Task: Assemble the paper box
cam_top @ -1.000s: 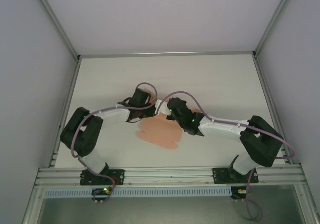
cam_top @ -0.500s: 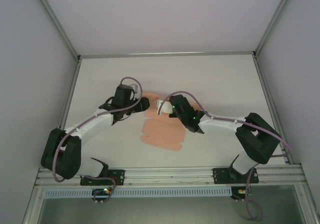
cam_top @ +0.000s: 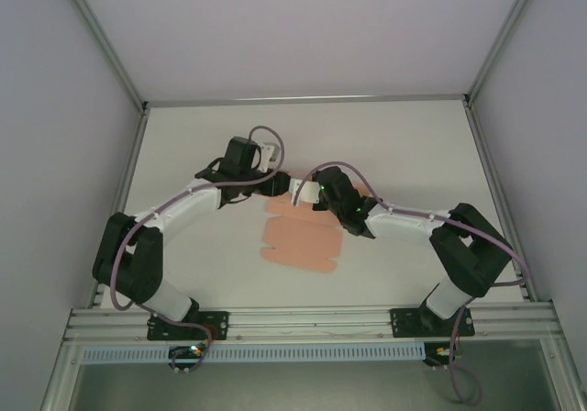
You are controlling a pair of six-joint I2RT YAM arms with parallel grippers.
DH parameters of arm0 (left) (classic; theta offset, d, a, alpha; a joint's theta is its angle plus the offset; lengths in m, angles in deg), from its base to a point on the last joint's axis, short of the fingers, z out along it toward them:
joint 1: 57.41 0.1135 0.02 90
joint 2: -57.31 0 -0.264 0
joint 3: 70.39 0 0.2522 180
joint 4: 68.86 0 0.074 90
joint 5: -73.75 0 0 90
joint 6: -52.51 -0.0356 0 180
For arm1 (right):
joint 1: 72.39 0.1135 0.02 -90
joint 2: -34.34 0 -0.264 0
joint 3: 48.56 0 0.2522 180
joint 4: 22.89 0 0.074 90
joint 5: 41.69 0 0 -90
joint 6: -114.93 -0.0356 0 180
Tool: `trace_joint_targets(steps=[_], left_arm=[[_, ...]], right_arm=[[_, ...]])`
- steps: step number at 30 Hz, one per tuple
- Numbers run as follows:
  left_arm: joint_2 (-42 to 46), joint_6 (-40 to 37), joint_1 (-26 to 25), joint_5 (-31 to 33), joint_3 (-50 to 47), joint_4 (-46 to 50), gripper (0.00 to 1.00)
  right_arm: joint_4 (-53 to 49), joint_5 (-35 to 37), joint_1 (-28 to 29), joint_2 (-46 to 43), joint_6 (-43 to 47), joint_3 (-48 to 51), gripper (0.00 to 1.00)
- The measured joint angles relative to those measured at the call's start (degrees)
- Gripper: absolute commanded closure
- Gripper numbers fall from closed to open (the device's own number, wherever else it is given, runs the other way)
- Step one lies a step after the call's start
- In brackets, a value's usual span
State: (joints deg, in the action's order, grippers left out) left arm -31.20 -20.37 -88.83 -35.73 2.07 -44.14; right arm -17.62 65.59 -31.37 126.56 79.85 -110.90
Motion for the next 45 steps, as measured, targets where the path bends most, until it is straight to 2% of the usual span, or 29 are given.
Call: trace_joint_targets(steps=[4, 8, 12, 18, 21, 23, 28, 32, 33, 35, 37, 40, 45], left_arm=[[-1.14, -1.25, -0.83, 1.42, 1.33, 0.68, 0.69], [-3.39, -2.78, -2.38, 4.87, 4.70, 1.38, 0.89], [-3.72, -4.00, -4.66, 10.40, 5.33, 1.53, 1.00], [-3.37, -4.33, -4.87, 17.16, 3.45, -0.31, 1.00], [-2.58, -4.39, -4.87, 18.49, 1.97, -0.98, 1.00], [-2.10, -4.57, -4.90, 18.93, 1.57, -1.14, 1.00], [-1.29, -4.79, -4.96, 19.12, 1.29, -1.73, 1.00], [-0.85, -4.74, -4.83, 20.02, 0.42, -3.69, 0.81], [-0.85, -4.72, -4.83, 20.02, 0.17, -3.91, 0.69], [-0.76, -3.69, -4.76, 19.71, -0.37, -4.17, 0.56], [-0.24, -1.86, -4.26, 18.84, -1.55, -4.61, 0.56], [1.86, 1.38, -2.56, 17.11, -5.01, -5.66, 0.64], [4.55, 8.02, -1.53, 13.84, -13.27, -9.84, 0.90]], right_arm=[[-0.24, -1.11, -0.04, 0.00, -1.01, -0.02, 0.94], [-0.39, -1.60, -0.28, 0.00, -1.75, -0.04, 0.93], [-0.39, -2.43, -0.98, -0.02, -2.64, -0.09, 0.90], [-1.95, -3.93, -2.47, -1.16, -4.09, -0.09, 0.76], [-4.11, -4.17, -3.93, -1.40, -4.11, -0.24, 0.77], [-5.44, -4.17, -4.96, -1.40, -4.11, -0.26, 0.79], [-6.43, -4.44, -5.88, -1.22, -3.76, -0.72, 0.95], [-3.82, -4.02, -5.81, 0.33, -2.10, -0.79, 0.98], [-2.64, -3.34, -5.73, 1.11, -1.22, -0.90, 0.98], [-0.48, -1.51, -5.88, 3.28, 0.63, -2.05, 0.98], [1.75, 0.11, -6.25, 5.18, 2.38, -3.43, 0.98], [5.25, 1.46, -6.51, 6.16, 3.96, -3.85, 0.99], [10.82, 2.54, -6.62, 6.73, 5.25, -2.64, 0.99]])
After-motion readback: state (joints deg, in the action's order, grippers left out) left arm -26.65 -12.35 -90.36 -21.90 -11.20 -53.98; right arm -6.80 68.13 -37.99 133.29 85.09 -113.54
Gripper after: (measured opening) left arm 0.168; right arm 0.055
